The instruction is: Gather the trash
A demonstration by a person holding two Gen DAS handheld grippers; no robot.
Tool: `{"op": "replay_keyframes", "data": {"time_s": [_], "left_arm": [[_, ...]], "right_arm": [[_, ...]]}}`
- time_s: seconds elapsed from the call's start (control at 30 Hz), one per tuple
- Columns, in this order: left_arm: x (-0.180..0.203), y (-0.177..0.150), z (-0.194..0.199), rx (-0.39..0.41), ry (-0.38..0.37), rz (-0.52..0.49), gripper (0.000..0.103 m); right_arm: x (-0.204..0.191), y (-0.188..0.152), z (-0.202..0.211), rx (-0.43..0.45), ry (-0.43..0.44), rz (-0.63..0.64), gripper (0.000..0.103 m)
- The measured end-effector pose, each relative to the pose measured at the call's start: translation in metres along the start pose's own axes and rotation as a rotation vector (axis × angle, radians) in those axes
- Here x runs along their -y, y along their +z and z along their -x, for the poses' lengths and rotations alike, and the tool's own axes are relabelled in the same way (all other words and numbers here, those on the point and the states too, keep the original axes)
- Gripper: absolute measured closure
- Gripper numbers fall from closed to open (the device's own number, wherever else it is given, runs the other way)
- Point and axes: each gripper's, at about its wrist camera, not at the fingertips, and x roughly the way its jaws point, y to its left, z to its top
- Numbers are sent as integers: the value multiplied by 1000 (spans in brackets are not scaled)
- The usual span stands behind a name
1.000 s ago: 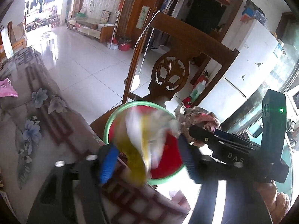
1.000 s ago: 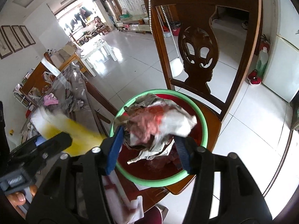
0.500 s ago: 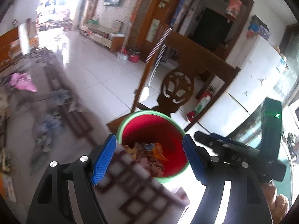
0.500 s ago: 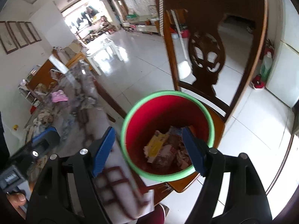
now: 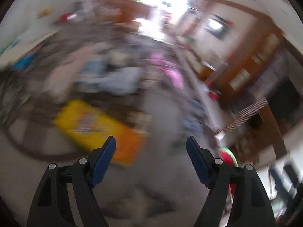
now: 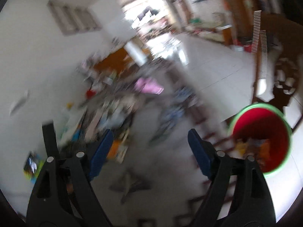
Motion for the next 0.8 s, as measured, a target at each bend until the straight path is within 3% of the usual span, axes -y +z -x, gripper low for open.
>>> {"op": "replay_keyframes", "data": {"time_s": [0.07,0.1,0.17,0.4,0.5,0.8], "left_arm": [[-33,6,-4,-17,25,111,31],[-43,8,-7,-22,38,137,31],[-55,11,-16,-35,73,168,31],[-51,24,-50,-48,172,173,28],[-52,25,-60,-54,237,178,21],[-54,25,-64,-60,226,173,18]], "right_arm": [[-16,-2,1,32,-2,76,23],[-18,-4,4,66,19,81,23],[-17,-4,0,48,-3,79,23],[-12,-4,-3,39,-1,46,23],[-14,-5,-3,33,-5,56,23],[-15,-5,-3,29,-9,64,23]]}}
